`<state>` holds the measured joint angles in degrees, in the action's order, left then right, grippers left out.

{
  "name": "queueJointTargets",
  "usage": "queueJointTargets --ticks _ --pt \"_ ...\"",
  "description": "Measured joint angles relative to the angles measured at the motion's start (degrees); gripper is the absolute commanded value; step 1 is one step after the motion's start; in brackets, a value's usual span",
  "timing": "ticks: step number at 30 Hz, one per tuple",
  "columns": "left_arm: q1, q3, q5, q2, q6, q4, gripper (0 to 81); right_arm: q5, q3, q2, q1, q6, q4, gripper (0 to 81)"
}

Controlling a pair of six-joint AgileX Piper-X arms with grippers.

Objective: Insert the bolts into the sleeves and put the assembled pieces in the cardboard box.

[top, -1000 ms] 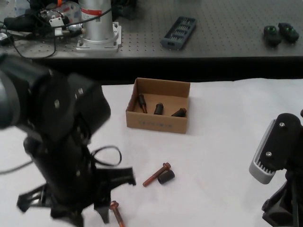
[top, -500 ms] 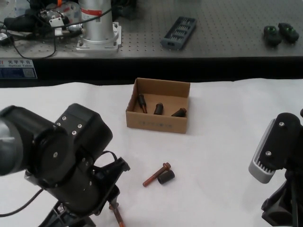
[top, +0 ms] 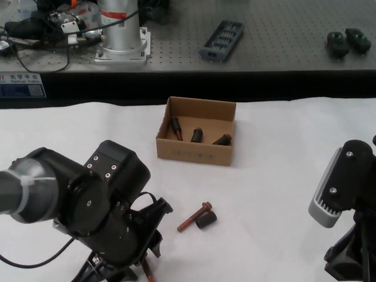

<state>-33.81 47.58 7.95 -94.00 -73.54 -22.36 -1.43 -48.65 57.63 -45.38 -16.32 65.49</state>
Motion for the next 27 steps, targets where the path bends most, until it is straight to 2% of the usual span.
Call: queueJointTargets --ticks 3,8,15,21,27 --pt "0.0 0.0 0.0 0.0 0.0 0.1 35.2 0.0 0.0 0.0 0.0 0.0 0.0 1.9" --pt "-0.8 0.0 0.0 -0.1 0.0 0.2 26.8 0.0 0.0 0.0 0.0 0.1 -0.1 1.9" --pt "-4.7 0.0 -2.7 -0.4 1.6 0.2 26.7 0.0 0.0 0.0 0.0 0.1 -0.5 1.9" --pt "-5.1 0.0 -5.6 -0.4 6.6 0.0 26.7 0.0 0.0 0.0 0.0 0.1 -0.5 1.9" --pt "-5.1 0.0 -7.9 -0.4 7.4 -0.1 26.7 0.0 0.0 0.0 0.0 0.1 -0.5 1.9"
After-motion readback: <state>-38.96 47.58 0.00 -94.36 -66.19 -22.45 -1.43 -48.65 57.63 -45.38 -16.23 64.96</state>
